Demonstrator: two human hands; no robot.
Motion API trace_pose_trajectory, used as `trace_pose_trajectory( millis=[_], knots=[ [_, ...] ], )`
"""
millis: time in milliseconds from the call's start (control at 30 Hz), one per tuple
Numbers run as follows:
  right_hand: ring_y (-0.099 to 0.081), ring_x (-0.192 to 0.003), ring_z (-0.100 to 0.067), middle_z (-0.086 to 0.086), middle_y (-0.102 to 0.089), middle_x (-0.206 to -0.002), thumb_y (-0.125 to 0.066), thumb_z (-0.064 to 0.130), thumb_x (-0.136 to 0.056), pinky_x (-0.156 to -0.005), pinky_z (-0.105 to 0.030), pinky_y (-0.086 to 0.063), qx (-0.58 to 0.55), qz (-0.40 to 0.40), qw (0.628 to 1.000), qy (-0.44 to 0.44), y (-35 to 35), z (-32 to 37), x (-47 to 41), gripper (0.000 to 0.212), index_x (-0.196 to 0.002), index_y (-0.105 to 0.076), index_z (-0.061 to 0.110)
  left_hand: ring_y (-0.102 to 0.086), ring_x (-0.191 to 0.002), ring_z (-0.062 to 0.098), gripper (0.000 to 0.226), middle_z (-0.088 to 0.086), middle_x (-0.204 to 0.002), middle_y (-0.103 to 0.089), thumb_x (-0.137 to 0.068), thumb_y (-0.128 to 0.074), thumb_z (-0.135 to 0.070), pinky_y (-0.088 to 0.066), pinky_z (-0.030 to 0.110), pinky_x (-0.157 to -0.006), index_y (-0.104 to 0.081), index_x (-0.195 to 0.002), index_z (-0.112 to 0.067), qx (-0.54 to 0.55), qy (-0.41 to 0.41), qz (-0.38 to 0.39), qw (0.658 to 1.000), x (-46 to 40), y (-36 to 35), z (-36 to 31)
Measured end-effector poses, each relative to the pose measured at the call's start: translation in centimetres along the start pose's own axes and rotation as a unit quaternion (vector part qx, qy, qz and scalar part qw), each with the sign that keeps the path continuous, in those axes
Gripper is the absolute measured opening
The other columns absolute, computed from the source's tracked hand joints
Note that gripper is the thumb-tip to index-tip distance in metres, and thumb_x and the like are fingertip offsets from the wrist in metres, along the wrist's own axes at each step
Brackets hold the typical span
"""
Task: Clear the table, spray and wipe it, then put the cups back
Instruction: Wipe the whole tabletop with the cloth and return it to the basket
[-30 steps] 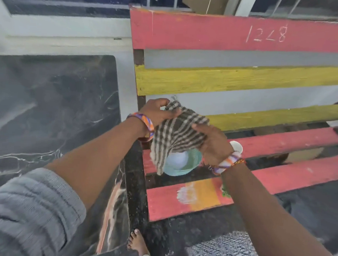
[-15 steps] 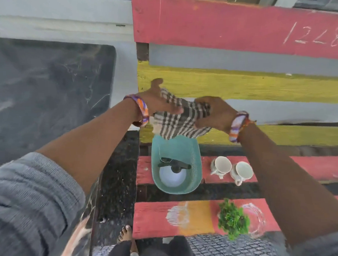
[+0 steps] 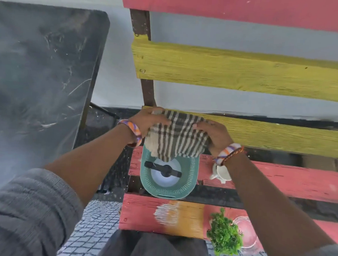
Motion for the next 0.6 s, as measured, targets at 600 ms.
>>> trace_pose_trajectory(
  millis=[600],
  knots=[
    [-0.057, -0.093, -0.025, -0.019, -0.037, -0.134, -0.051, -0.003, -0.086, -0.093, -0.035, -0.05, 0.62, 0.003, 0.771, 0.148, -3.4, -4.7, -1.5, 0.035, -0.121, -0.046, 0.0, -0.035, -0.134, 0.027, 0.061, 0.012, -0.148, -0.035, -0.085, -0.059, -0.008, -0.03, 0.024, -0.103, -0.035, -0.14, -0.016, -0.5, -0.088, 0.032, 0.861, -3.1, -2.3, 4.2]
  ],
)
Point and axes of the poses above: each hand's wrist, its own x-axis away from the middle knuckle, its own y-axis out of the back of the hand, z = x × y, the point moved 2 cm from there along -x, towards the middle knuckle
